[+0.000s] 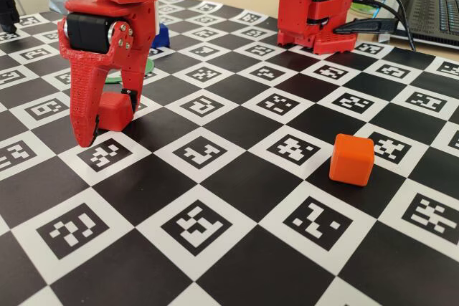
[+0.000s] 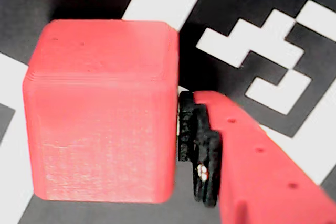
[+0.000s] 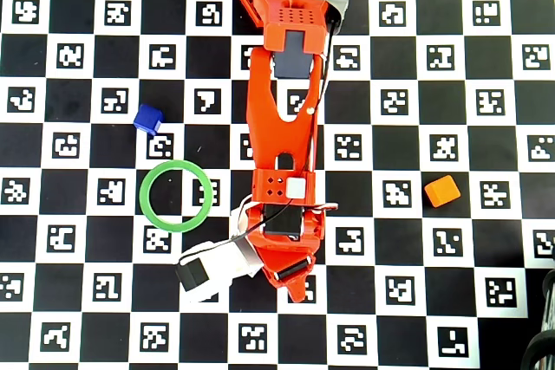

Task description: Grab the red cube then put it in the green circle then put the blue cube on top and finally the orange cube on top

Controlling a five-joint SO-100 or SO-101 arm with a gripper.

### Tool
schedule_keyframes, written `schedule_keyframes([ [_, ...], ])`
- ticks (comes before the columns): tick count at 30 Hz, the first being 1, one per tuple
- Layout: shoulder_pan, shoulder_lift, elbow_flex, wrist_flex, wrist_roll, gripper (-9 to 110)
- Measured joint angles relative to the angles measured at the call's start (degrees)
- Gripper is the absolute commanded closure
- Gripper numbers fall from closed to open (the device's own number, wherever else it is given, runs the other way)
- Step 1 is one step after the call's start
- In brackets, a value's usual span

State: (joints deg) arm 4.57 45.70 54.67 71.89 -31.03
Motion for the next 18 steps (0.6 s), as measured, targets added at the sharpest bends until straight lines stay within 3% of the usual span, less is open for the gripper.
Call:
schedule_keyframes([
  [8,0.0,0.0,0.35,-0.97,0.44,89],
  [18,1.05,1.49,0.44,3.16,2.2,91],
])
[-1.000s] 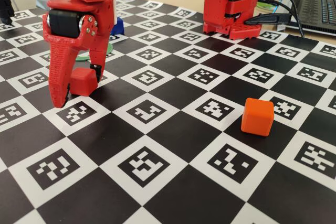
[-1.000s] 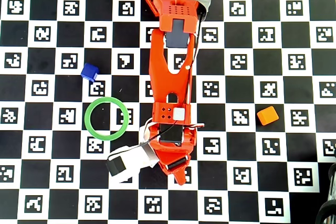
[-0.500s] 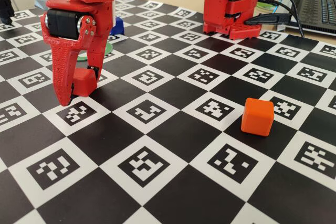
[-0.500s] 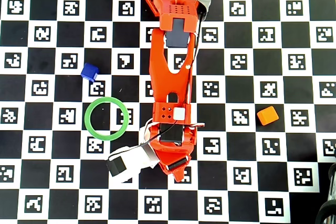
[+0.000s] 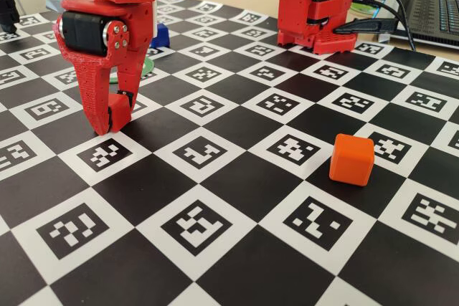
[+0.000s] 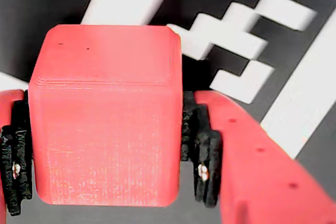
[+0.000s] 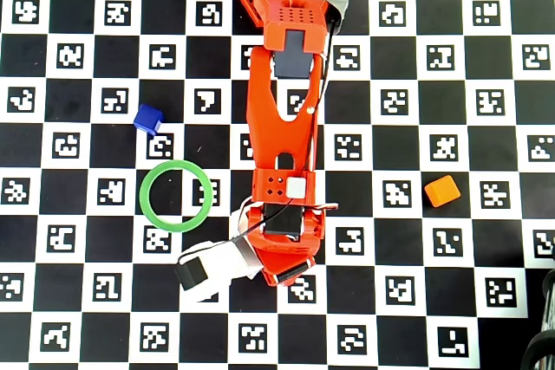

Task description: Grab the red cube then put it in the green circle then put the blue cube on top and finally the orange cube on top

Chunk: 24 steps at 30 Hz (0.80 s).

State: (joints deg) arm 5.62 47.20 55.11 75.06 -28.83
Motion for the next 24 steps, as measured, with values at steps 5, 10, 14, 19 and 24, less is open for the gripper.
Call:
schedule_keyframes([
  [5,2.55,6.77,0.09,6.94,1.93,92],
  [10,7.56,17.84,5.8,10.63,3.16,92],
  [14,12.57,26.37,16.0,9.32,2.72,92],
  [19,17.31,31.46,25.49,4.48,1.58,92],
  [24,19.95,31.73,30.06,-0.7,1.41,92],
])
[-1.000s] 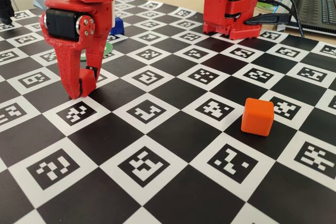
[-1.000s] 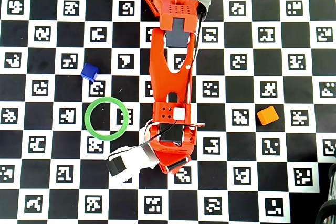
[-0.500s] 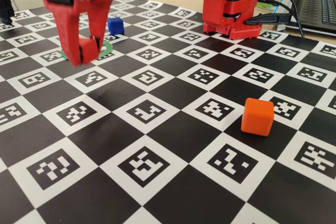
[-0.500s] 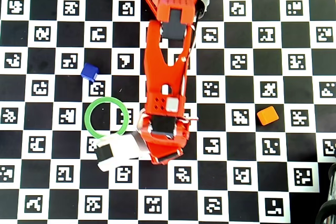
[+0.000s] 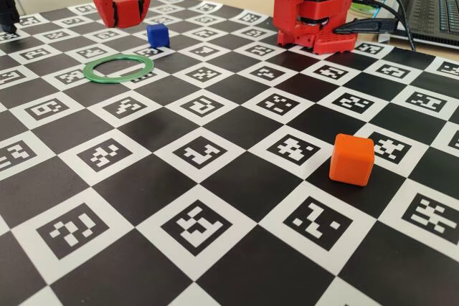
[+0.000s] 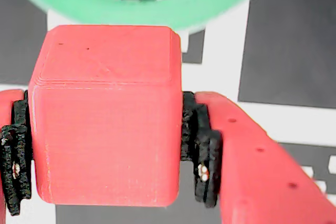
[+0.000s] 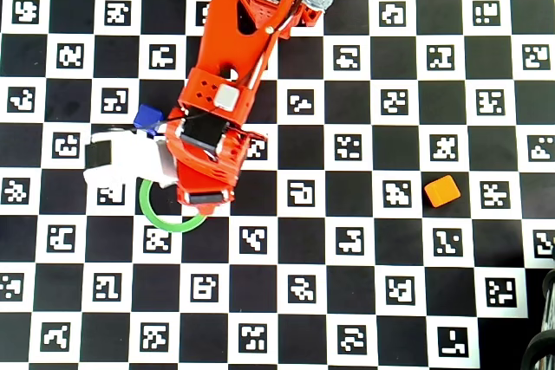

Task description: Grab the red cube then put it in the green circle then put the blue cube on top and finally the orange cube on top

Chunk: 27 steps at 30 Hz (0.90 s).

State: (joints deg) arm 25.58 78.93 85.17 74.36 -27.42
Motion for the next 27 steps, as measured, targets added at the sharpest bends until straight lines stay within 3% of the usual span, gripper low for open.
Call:
schedule_keyframes([
  [27,4.04,-13.97,0.18,-8.79,-3.52,92],
])
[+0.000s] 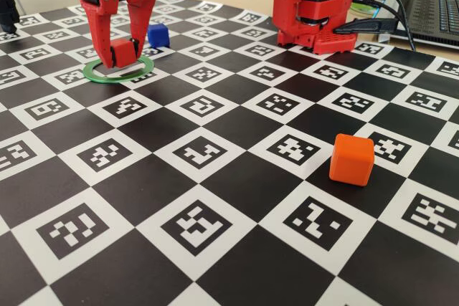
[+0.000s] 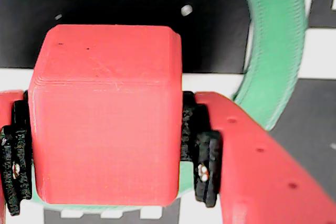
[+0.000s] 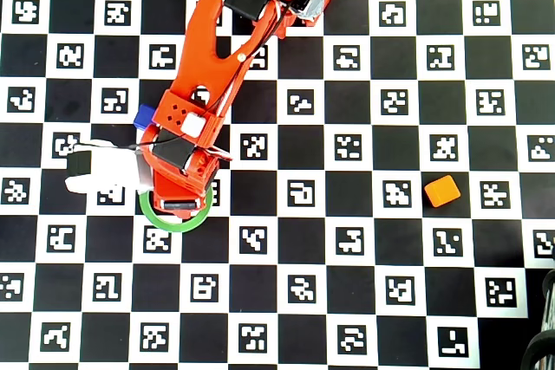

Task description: Grab the red cube then put it in the green circle then put the blue cube on top and finally the orange cube on top

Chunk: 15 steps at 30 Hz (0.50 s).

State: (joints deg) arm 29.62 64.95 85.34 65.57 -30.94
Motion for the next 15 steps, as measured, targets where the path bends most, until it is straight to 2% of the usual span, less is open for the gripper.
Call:
schedule_keyframes([
  [15,0.26,-0.35,-0.09,-1.85,0.18,92],
])
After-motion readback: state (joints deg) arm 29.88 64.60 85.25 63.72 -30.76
